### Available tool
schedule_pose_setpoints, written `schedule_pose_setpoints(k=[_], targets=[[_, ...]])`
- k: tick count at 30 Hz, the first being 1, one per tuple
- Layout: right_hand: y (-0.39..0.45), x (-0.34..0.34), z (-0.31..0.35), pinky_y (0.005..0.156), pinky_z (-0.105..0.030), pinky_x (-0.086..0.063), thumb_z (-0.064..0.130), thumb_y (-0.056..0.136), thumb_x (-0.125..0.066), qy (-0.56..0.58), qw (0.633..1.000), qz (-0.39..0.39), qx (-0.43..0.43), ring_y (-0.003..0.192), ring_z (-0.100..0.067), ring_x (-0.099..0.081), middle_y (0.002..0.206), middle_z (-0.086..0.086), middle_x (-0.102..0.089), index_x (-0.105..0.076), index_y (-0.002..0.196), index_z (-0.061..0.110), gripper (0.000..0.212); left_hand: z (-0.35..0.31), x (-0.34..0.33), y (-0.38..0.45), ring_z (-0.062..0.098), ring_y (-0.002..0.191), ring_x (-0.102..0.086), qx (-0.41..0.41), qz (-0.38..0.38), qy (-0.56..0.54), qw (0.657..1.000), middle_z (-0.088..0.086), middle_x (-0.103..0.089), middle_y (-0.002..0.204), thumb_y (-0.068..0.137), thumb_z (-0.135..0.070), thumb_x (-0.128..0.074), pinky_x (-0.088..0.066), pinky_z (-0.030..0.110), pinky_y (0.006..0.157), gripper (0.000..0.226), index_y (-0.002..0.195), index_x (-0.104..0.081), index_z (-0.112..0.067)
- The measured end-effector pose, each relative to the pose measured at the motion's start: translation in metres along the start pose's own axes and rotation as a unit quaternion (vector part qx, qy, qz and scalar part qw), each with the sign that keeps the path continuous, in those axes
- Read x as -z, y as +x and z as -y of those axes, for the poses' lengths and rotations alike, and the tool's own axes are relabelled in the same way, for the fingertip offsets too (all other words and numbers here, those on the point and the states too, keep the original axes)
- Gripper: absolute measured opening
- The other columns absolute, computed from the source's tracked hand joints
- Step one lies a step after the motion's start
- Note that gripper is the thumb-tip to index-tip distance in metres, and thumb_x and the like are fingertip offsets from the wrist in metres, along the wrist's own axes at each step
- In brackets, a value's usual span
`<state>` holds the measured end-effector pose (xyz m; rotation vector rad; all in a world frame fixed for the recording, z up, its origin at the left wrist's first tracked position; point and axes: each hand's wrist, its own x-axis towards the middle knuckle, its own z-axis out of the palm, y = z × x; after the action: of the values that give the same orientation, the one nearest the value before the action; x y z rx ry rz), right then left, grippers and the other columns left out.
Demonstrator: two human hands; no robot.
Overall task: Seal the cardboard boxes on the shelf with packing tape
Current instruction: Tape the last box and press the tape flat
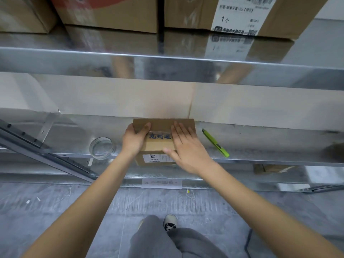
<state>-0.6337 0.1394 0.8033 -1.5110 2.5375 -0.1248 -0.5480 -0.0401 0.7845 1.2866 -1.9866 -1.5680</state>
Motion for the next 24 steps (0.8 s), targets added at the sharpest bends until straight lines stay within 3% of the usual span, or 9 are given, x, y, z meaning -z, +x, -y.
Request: schedule_pose_setpoints(k=[4,7,10,12,14,16,20,22,24], targets=[[-0.051,-0.021,0.008,0.120,-0.034,0.009,0.062,0.096,-0.014,0.003,1.000,-0.015,0.015,0.148,-0.017,0.013,0.160,-0.006,0.010,0.004,0.154,0.008,0.081,-0.001,0.001,0.000,0.026,0.106,-0.063,0.008,0.009,-0.003,1.000,0.007,-0.067,0.115,0.088,-0.046,-0.066,-0.049,0.041,0.097,0.048,0.118,-0.059,-0.010],[-0.052,-0.025,0.004,0.122,-0.039,-0.005,0.055,0.099,-0.022,-0.003,0.997,-0.066,0.033,0.149,-0.016,0.005,0.161,-0.006,0.000,-0.005,0.154,0.009,0.074,-0.003,0.003,0.001,0.026,0.103,-0.065,0.018,0.011,-0.004,1.000,0.006,-0.069,0.112,0.083,-0.053,-0.068,-0.051,0.043,0.096,0.055,0.117,-0.060,-0.010],[-0.042,-0.013,-0.014,0.122,-0.035,-0.004,0.055,0.096,-0.044,0.136,0.987,-0.083,-0.005,0.149,-0.011,0.005,0.162,0.003,0.002,-0.006,0.156,0.022,0.078,-0.010,0.010,-0.007,0.024,0.102,-0.066,0.055,0.060,-0.093,0.992,0.007,-0.069,0.114,0.089,-0.060,-0.056,-0.052,0.044,0.096,0.055,0.117,-0.061,-0.014],[-0.034,-0.006,-0.031,0.122,-0.034,-0.007,0.054,0.087,-0.061,0.290,0.948,-0.093,-0.089,0.149,-0.010,0.000,0.163,0.005,0.001,-0.008,0.155,0.028,0.090,-0.008,0.016,-0.017,0.020,0.114,-0.062,0.076,0.108,-0.191,0.973,0.003,-0.065,0.126,0.097,-0.061,-0.035,-0.047,0.043,0.103,0.055,0.126,-0.058,-0.020],[-0.027,-0.005,-0.040,0.120,-0.040,-0.020,0.052,0.083,-0.067,0.410,0.897,-0.083,-0.144,0.147,-0.009,-0.015,0.161,0.008,-0.015,-0.015,0.154,0.030,0.090,0.001,0.019,-0.025,0.016,0.120,-0.058,0.082,0.119,-0.223,0.964,-0.001,-0.061,0.133,0.100,-0.060,-0.024,-0.041,0.042,0.109,0.054,0.131,-0.054,-0.026],[-0.021,-0.005,-0.039,0.113,-0.040,-0.035,0.058,0.078,-0.068,0.415,0.892,-0.101,-0.150,0.139,-0.011,-0.034,0.152,0.008,-0.036,-0.030,0.150,0.030,0.086,0.014,0.023,-0.032,0.014,0.124,-0.055,0.066,0.114,-0.184,0.974,-0.006,-0.059,0.135,0.094,-0.070,-0.026,-0.037,0.044,0.112,0.061,0.133,-0.053,-0.033],[-0.007,0.013,-0.028,0.080,-0.030,-0.047,0.073,0.070,-0.061,0.371,0.881,-0.211,-0.205,0.096,-0.014,-0.056,0.111,0.003,-0.059,-0.058,0.119,0.025,0.068,0.025,0.034,-0.033,0.010,0.139,-0.038,-0.026,0.106,-0.068,0.992,-0.011,-0.046,0.148,0.076,-0.090,-0.030,-0.026,0.045,0.118,0.087,0.145,-0.039,-0.037],[0.008,0.019,-0.029,0.074,-0.033,-0.046,0.074,0.073,-0.057,0.409,0.859,-0.181,-0.248,0.086,-0.018,-0.059,0.093,-0.001,-0.064,-0.061,0.092,0.018,0.058,0.018,0.032,-0.032,0.014,0.132,-0.047,-0.047,0.086,-0.019,0.995,-0.007,-0.054,0.140,0.079,-0.083,-0.039,-0.035,0.043,0.112,0.083,0.141,-0.045,-0.028],[0.021,0.017,-0.030,0.066,-0.032,-0.043,0.069,0.082,-0.054,0.424,0.859,-0.089,-0.271,0.081,-0.023,-0.061,0.083,-0.004,-0.066,-0.057,0.077,0.016,0.053,0.016,0.025,-0.029,0.019,0.122,-0.055,-0.028,0.078,-0.010,0.996,-0.001,-0.061,0.130,0.088,-0.068,-0.047,-0.041,0.039,0.105,0.067,0.133,-0.051,-0.019]])
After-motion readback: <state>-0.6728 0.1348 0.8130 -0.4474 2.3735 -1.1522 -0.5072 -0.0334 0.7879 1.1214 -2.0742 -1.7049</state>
